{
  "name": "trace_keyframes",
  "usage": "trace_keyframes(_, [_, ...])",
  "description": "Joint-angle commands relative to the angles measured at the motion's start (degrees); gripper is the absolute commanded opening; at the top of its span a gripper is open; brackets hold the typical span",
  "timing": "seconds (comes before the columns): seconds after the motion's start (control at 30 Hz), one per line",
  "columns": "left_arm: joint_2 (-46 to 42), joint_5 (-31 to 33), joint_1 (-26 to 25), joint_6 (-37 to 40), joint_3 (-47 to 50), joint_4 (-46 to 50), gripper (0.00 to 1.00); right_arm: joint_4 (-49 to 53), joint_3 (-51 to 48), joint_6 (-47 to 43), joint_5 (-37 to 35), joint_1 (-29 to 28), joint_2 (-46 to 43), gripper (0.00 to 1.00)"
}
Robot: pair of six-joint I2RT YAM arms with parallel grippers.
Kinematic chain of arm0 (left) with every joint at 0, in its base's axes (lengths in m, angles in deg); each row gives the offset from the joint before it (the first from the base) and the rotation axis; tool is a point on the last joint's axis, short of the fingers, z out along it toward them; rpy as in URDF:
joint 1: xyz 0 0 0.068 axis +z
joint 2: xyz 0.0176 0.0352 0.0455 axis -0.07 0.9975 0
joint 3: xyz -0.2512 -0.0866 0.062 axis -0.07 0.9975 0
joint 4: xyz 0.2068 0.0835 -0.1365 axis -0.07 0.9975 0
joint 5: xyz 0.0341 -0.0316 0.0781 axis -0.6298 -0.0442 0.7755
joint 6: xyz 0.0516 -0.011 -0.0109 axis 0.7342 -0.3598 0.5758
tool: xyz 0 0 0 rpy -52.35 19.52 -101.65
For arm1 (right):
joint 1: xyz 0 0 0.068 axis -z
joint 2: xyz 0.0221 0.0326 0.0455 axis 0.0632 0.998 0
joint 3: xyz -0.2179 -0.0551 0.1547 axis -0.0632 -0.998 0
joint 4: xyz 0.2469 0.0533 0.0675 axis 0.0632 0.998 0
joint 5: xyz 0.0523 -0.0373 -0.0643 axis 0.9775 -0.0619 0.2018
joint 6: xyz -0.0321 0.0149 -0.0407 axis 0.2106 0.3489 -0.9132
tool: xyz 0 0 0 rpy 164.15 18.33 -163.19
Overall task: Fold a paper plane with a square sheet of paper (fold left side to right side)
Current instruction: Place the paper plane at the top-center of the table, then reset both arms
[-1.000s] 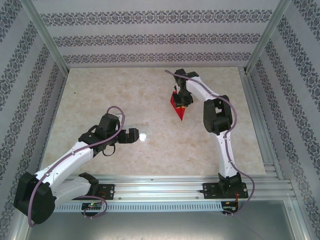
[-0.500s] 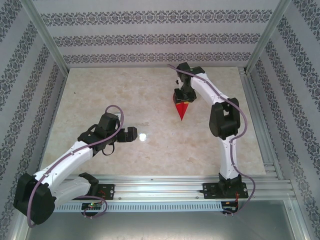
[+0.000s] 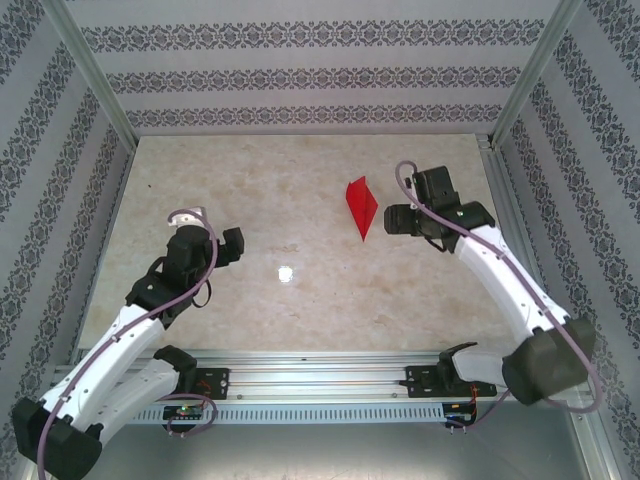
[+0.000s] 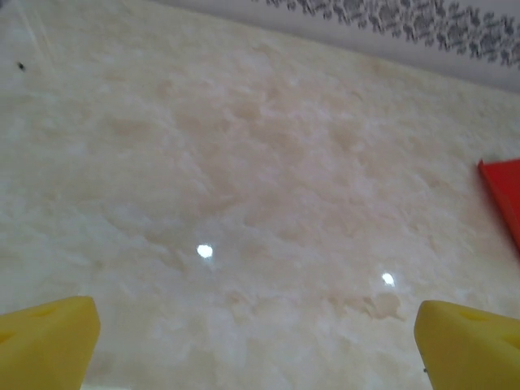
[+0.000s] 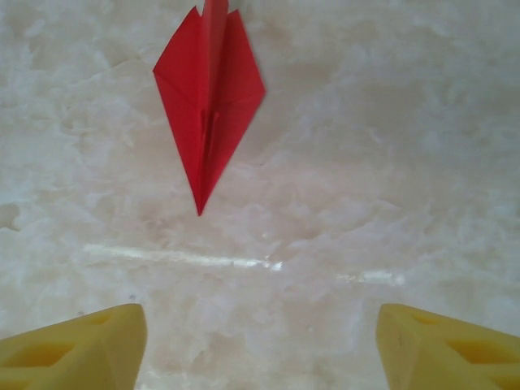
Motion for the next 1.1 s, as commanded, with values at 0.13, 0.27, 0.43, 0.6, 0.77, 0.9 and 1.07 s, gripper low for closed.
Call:
trace_keyframes(0.13, [-5.5, 17.5, 2.3, 13.7, 10.4, -19.4, 1.00, -27.2, -21.9, 0.1, -6.0, 7.3, -15.1, 0.98])
trace_keyframes(0.27, [-5.2, 18.7, 4.2, 20.1, 15.1, -25.5, 1.00, -41.2, -32.8, -2.1, -9.4, 11.4, -16.5, 0.98])
trace_keyframes(0.43, [-2.6, 12.3, 9.4, 21.7, 21.1, -35.1, 1.00, -59.6, -39.7, -7.8, -9.1, 15.1, -10.3, 0.98])
trace_keyframes(0.6, [6.1, 3.4, 14.5, 22.3, 23.9, -44.6, 1.00, -68.2, -37.7, -10.7, -5.4, 17.3, 1.3, 0.98])
trace_keyframes(0.77, [17.8, -5.6, 17.1, 24.4, 24.2, -57.4, 1.00, -83.4, -38.4, -11.9, -0.4, 17.7, 7.8, 0.98])
trace_keyframes(0.9, [25.1, -11.3, 18.3, 27.1, 21.4, -62.1, 1.00, -93.5, -39.0, -13.3, 1.0, 17.8, 15.0, 0.98])
trace_keyframes(1.07, [30.8, -15.3, 19.2, 29.3, 19.6, -66.9, 1.00, -102.9, -41.5, -10.0, 1.0, 20.1, 18.8, 0.98])
